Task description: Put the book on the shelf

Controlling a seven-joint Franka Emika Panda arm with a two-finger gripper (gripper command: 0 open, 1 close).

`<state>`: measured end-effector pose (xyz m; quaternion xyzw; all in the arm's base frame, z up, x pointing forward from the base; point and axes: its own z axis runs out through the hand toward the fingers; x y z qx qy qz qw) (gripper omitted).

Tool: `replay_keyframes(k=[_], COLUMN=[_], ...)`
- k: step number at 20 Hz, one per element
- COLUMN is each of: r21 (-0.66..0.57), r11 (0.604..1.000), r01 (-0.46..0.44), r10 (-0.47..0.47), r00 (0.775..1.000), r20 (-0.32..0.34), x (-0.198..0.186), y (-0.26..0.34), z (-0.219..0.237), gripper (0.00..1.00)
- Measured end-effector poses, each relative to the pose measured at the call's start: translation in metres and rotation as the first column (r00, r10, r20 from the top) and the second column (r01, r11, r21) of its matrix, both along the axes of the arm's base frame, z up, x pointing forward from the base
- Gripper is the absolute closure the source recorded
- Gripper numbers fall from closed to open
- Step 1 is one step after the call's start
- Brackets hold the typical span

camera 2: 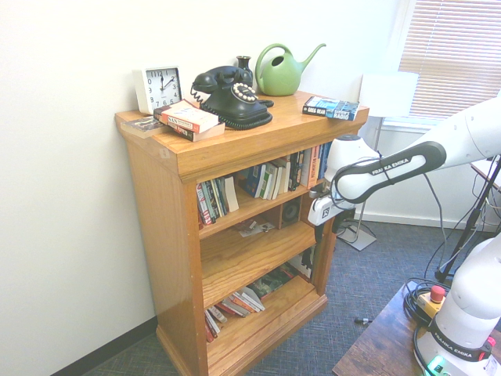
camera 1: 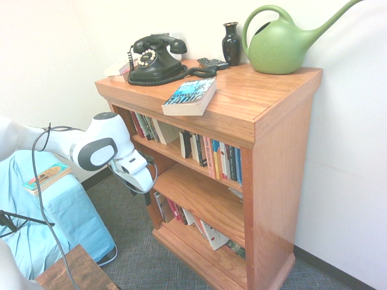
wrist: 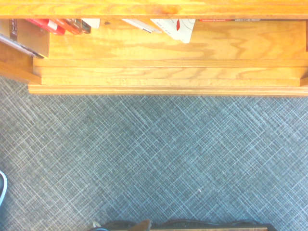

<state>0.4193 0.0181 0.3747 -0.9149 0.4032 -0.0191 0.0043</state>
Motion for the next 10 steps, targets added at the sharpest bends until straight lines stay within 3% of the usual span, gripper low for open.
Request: replay_keyframes(k=[3, 5, 10], r21=[-0.023, -0.106, -0.354], r11=[1.0, 0.994, 0.934], r01=[0.0, 0.009, 0.046], r10=[0.001, -0.006, -0.018], r00=[1.0, 1.0, 0.997], r20=[0.01, 0.029, 0.08], x=[0.002, 0.001, -0.027], y=[-0.003, -0.016, -0.048], z=[0.0, 0.007, 0.063], gripper=[0.0, 0.0, 0.0])
